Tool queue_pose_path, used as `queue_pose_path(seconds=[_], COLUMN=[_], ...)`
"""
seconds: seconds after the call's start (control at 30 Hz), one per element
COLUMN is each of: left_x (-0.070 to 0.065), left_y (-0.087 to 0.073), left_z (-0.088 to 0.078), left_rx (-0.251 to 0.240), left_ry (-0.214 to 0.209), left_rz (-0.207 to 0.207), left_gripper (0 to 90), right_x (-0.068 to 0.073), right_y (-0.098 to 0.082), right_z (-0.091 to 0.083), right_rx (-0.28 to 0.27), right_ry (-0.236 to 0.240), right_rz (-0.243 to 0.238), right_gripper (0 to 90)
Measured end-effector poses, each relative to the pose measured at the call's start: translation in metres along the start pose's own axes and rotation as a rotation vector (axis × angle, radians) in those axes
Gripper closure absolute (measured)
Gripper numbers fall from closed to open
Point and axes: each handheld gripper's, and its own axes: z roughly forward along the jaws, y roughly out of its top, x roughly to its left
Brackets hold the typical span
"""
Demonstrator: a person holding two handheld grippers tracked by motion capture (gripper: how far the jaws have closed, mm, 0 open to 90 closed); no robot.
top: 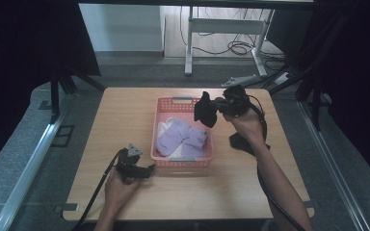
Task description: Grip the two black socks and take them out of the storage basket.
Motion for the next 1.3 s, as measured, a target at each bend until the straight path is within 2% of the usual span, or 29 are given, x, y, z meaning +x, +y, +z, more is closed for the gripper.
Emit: queue_pose_path(seconds=[0.43, 0.87, 1.0, 1.03, 1.1, 1.13, 1.3], left_x=[0.0, 0.0, 0.0, 0.0, 0.0, 0.0, 0.0], left_y=[0.0, 0.0, 0.0, 0.0, 0.0, 0.0, 0.0], left_z=[0.0, 0.0, 0.0, 0.0, 0.0, 0.0, 0.0], left_rx=[-0.002, 0.002, 0.002, 0.002, 0.002, 0.002, 0.002], left_ry=[0.0, -0.001, -0.001, -0.001, -0.001, -0.001, -0.001], left_rz=[-0.001, 0.004, 0.002, 0.001, 0.001, 0.001, 0.001], left_gripper=[10.7, 10.7, 10.7, 10.7, 10.8, 10.7, 10.8], right_x=[-0.023, -0.054, -0.064, -0.07, -0.072, -0.076, -0.083], right_y=[-0.015, -0.047, -0.061, -0.071, -0.075, -0.084, -0.102], right_z=[-0.023, -0.042, -0.043, -0.041, -0.04, -0.037, -0.028], right_rx=[-0.014, 0.0, 0.019, 0.029, 0.034, 0.047, 0.079], right_ry=[-0.066, -0.159, -0.186, -0.194, -0.196, -0.205, -0.223], right_rz=[0.045, 0.111, 0.135, 0.157, 0.165, 0.179, 0.199], right_gripper=[86.3, 86.2, 86.2, 86.1, 86.1, 86.1, 86.1])
